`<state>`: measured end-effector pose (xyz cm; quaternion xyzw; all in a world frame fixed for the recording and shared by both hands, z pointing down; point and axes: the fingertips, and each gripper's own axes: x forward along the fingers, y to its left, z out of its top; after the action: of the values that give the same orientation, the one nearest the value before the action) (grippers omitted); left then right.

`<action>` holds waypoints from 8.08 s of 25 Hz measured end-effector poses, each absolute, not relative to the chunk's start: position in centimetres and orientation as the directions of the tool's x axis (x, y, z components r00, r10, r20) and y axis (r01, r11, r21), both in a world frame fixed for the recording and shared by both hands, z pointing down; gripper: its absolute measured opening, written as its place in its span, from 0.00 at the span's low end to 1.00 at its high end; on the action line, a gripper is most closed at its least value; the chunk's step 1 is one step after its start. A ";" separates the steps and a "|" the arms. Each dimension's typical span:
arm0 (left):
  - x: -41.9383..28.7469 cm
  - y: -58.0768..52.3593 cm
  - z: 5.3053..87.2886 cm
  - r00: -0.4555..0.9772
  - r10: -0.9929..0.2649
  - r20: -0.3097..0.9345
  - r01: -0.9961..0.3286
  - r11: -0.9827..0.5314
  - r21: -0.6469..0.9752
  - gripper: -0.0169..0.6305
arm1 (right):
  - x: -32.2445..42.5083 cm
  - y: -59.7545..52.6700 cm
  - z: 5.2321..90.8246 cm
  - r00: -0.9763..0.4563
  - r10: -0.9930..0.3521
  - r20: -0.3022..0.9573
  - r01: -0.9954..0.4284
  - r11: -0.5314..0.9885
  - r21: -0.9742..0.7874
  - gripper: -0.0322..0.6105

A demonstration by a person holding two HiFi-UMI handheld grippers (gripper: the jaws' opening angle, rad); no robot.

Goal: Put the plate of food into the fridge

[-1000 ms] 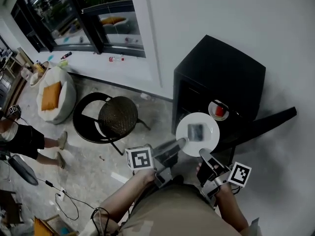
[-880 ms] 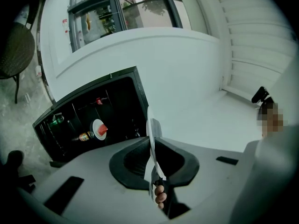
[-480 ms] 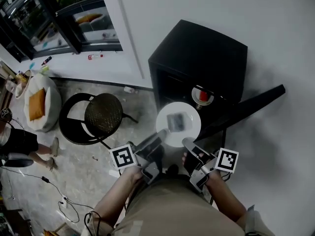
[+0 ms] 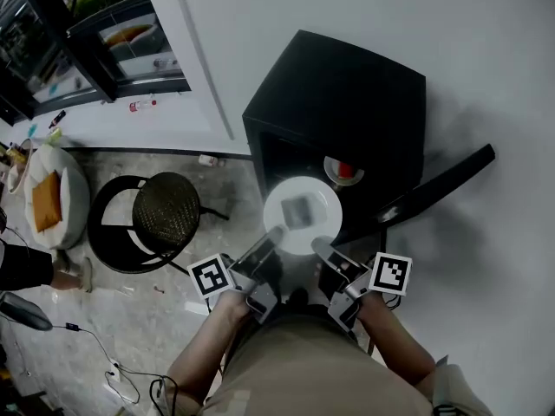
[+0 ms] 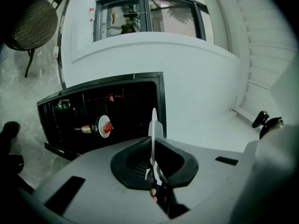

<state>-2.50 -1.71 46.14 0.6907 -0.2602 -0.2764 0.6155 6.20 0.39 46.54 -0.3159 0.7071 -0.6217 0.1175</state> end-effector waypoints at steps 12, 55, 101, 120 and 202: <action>-2.9 -6.3 48.4 0.738 -0.672 -0.067 0.024 -0.074 0.997 0.05 | 7.0 -3.7 46.8 -0.697 -0.645 0.313 -0.484 0.100 -0.869 0.18; -0.1 -17.9 55.4 0.656 -0.754 -0.013 0.008 -0.010 1.000 0.05 | 6.0 -5.3 47.3 -0.733 -0.498 0.464 -0.669 0.403 -0.625 0.09; 1.3 -22.3 54.5 0.590 -0.801 -0.101 -0.061 -0.169 0.984 0.29 | 6.5 -4.4 49.2 -0.706 -0.407 0.579 -0.695 0.557 -0.455 0.09; 1.3 -21.5 55.3 0.627 -0.778 -0.041 -0.197 -0.210 0.958 0.10 | 6.5 -4.4 49.3 -0.707 -0.413 0.574 -0.695 0.557 -0.456 0.09; 3.1 -25.7 56.2 0.620 -0.783 0.037 -0.349 -0.233 0.908 0.13 | 8.6 -3.8 49.7 -0.688 -0.433 0.583 -0.718 0.525 -0.457 0.09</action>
<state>3.06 -25.72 56.21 0.7535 -0.3756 -0.2208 0.4924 8.55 -3.76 49.72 -0.3386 0.8492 -0.3504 -0.2034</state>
